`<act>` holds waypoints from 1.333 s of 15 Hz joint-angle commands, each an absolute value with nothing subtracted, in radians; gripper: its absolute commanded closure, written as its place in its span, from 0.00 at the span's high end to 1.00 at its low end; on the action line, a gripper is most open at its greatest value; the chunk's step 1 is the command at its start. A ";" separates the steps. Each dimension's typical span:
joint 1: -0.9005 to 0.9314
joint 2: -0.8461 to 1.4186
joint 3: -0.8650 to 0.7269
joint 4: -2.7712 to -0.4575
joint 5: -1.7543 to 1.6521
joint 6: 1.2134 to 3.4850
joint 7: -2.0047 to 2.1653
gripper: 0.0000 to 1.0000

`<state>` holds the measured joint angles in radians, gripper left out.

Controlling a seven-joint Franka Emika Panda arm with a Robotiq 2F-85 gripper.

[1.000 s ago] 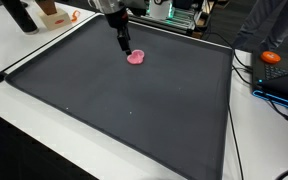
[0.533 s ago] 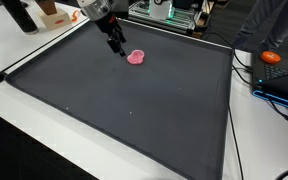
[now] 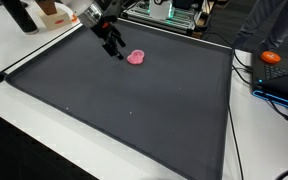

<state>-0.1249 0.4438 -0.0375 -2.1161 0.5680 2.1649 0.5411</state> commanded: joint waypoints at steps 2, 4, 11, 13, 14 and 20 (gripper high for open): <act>-0.152 0.495 -0.049 -2.078 0.669 2.104 0.472 1.00; -0.157 0.507 -0.054 -2.071 0.698 2.087 0.458 1.00; -0.160 0.535 -0.074 -2.052 0.759 2.029 0.431 1.00; -0.155 0.536 -0.078 -2.048 0.761 2.022 0.431 1.00; -0.151 0.533 -0.079 -2.046 0.759 2.019 0.432 1.00; -0.108 0.486 -0.071 -2.053 0.729 2.038 0.431 1.00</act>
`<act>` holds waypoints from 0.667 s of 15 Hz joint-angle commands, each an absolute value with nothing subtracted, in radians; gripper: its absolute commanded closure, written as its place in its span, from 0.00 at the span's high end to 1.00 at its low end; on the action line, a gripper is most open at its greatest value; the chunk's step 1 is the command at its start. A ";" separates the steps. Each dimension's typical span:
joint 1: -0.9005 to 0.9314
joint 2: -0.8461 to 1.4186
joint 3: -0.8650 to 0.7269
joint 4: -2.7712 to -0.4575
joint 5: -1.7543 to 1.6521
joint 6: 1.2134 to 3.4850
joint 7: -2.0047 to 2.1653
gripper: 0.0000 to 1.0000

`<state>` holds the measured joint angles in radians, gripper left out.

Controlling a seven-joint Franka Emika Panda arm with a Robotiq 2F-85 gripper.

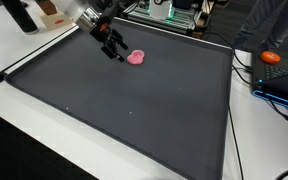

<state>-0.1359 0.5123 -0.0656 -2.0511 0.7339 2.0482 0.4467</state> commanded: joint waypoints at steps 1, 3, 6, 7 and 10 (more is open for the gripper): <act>-0.093 0.474 -0.072 -2.055 0.715 2.046 0.433 1.00; -0.064 0.452 -0.070 -2.056 0.676 2.054 0.431 1.00; -0.013 0.437 -0.068 -2.038 0.561 2.050 0.438 1.00; 0.003 0.441 -0.064 -2.025 0.513 2.043 0.442 1.00; 0.038 0.468 -0.044 -1.974 0.392 2.020 0.435 1.00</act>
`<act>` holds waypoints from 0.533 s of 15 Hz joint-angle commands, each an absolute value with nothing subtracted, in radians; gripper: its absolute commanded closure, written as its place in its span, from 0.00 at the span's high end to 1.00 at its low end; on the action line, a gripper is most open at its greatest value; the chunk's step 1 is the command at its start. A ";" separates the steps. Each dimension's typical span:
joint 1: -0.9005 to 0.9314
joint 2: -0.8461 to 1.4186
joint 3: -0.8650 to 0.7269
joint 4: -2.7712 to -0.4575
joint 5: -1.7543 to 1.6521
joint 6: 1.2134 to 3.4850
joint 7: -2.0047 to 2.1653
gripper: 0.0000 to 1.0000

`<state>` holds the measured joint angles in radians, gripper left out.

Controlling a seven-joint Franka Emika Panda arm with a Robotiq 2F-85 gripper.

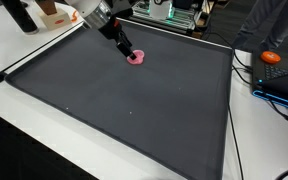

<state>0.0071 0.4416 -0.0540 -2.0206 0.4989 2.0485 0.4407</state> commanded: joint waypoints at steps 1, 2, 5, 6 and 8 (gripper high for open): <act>0.050 0.478 -0.037 -1.959 0.356 2.011 0.430 1.00; 0.061 0.492 -0.028 -1.939 0.325 1.999 0.421 1.00; 0.086 0.539 -0.004 -1.869 0.247 1.941 0.381 1.00; 0.095 0.556 0.001 -1.842 0.220 1.918 0.366 1.00; 0.113 0.593 0.005 -1.788 0.156 1.879 0.336 1.00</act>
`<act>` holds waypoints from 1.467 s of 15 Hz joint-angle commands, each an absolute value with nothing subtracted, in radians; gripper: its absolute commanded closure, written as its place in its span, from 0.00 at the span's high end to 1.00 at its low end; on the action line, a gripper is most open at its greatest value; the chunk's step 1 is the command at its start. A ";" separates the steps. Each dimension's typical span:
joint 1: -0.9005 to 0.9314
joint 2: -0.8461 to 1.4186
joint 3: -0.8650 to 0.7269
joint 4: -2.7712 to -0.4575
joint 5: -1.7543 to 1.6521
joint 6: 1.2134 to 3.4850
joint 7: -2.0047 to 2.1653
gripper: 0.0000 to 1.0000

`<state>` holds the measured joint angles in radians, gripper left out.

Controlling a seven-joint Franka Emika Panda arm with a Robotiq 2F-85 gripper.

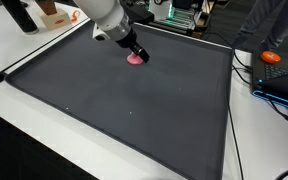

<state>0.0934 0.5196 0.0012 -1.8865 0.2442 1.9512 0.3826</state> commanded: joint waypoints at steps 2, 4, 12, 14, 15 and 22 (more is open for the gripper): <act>0.130 0.627 0.006 -1.737 0.090 1.846 0.299 1.00; 0.145 0.659 0.009 -1.692 0.029 1.820 0.254 1.00; 0.178 0.747 0.050 -1.569 -0.138 1.687 0.000 1.00; 0.191 0.763 0.056 -1.544 -0.191 1.649 -0.059 1.00; 0.196 0.771 0.060 -1.533 -0.215 1.633 -0.085 1.00; 0.226 0.797 0.096 -1.524 -0.294 1.598 -0.201 1.00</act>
<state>0.2166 0.7693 0.0786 -1.5536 -0.2556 1.6409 -0.1550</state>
